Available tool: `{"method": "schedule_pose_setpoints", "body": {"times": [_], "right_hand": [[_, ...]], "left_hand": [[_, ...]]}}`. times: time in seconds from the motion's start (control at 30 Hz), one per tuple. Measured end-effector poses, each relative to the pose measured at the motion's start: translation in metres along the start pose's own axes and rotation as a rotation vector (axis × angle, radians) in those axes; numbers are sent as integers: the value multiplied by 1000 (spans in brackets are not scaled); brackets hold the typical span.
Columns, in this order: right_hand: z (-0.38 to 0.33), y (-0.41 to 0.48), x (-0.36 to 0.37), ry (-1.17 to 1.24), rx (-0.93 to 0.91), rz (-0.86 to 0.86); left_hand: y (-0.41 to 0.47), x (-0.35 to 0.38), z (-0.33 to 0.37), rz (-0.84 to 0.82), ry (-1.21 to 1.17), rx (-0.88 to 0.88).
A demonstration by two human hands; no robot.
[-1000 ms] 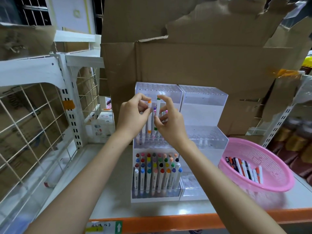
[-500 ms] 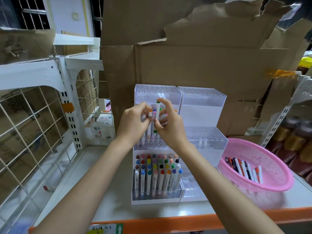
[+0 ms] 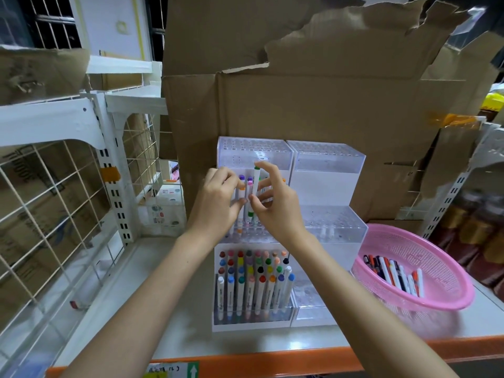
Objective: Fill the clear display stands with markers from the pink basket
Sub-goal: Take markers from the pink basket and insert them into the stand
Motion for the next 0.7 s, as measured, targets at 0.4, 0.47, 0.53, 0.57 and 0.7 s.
{"method": "schedule_pose_setpoints", "body": {"times": [0.4, 0.47, 0.53, 0.57, 0.7], "right_hand": [[3, -2, 6, -43, 10, -38], [5, -5, 8, -52, 22, -50], [8, -8, 9, -48, 34, -59], [8, -8, 9, -48, 36, -63], [5, -8, 12, -107, -21, -111]], "left_hand": [[-6, -10, -1, 23, 30, 36], [-7, -10, -2, 19, 33, 36], [-7, -9, -3, 9, 35, 33], [-7, -9, -3, 6, 34, 31], [-7, -9, -2, 2, 38, 32]]}}
Point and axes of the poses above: each hand's wrist, its own y-axis towards the middle knuckle, its own x-axis out of the palm, z = x × y, the point moved 7 cm from there along y, towards the middle knuckle, and after that the axes turned 2 degrees about y, right-handed, at the moved point
